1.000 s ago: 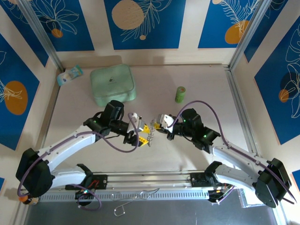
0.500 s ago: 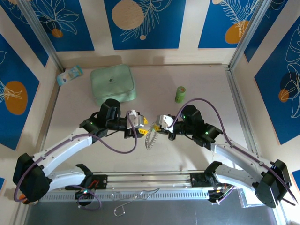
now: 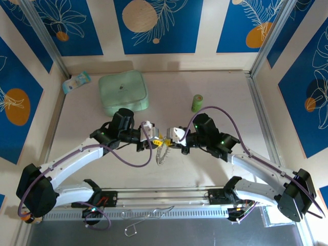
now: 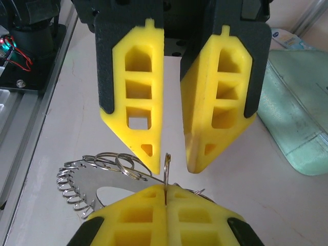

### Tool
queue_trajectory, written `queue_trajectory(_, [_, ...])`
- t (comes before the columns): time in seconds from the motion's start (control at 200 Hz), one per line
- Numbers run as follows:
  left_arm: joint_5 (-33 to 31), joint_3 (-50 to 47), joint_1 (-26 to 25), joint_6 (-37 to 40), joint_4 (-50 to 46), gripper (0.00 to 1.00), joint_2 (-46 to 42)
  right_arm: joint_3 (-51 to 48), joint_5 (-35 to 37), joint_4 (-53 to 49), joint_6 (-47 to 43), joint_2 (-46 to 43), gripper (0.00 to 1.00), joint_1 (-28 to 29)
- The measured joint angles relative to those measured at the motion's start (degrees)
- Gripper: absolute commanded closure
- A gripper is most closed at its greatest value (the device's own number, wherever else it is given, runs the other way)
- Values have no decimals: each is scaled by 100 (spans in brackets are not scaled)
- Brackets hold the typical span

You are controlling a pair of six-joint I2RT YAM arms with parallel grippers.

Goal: Put the keys on the keyring

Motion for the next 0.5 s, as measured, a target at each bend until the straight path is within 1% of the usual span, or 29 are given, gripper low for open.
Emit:
queue_trajectory(0.04, [0,0,-2,15,-31,77,2,15,-20,-15,0,4,100,7])
queue_trajectory(0.185, [17,0,-2,96,-79,83,2,83,-72,-31,0,98,100,46])
queue_trajectory(0.32, [52,0,-2,133,-146,92,2,133,-79,-42,2,188,100,76])
queue_trajectory(0.39, [76,-2,-2,138,-181,100,2,146,-76,-48,4,212,100,74])
queue_trajectory(0.425, [81,-2,-2,151,-192,100,2,146,-76,-46,7,212,100,74])
queue_trajectory(0.445, [83,-2,-2,146,-192,100,2,146,-74,-46,9,212,95,74])
queue_trajectory(0.485, [79,-4,-2,157,-188,100,-4,144,-79,-42,70,210,80,66])
queue_trajectory(0.5, [81,-9,-2,155,-184,100,-9,142,-81,-33,90,208,76,55])
